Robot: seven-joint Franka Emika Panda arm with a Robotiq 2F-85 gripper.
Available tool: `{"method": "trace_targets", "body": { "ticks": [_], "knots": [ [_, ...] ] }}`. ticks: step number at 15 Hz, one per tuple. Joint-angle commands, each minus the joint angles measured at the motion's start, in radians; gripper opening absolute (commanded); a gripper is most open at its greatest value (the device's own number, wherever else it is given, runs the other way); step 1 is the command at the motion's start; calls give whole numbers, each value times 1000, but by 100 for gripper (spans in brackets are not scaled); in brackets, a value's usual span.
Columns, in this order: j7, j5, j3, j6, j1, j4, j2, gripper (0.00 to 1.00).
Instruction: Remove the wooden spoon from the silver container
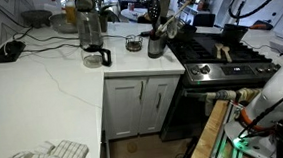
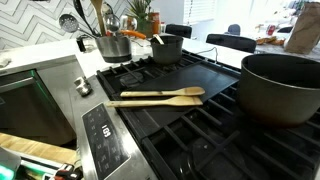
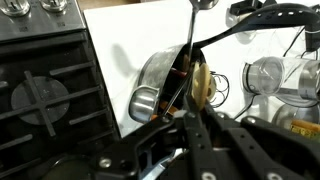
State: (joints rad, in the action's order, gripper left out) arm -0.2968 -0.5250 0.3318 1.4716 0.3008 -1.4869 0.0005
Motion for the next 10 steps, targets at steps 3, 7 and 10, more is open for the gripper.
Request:
{"method": "trace_targets", "body": {
  "ticks": [3, 7, 10],
  "knots": [
    [-34, 19, -4, -44, 8, 2, -16, 2],
    [-44, 15, 0, -36, 11, -24, -64, 2],
    [-42, 4, 8, -40, 16, -56, -123, 2]
  ]
}}
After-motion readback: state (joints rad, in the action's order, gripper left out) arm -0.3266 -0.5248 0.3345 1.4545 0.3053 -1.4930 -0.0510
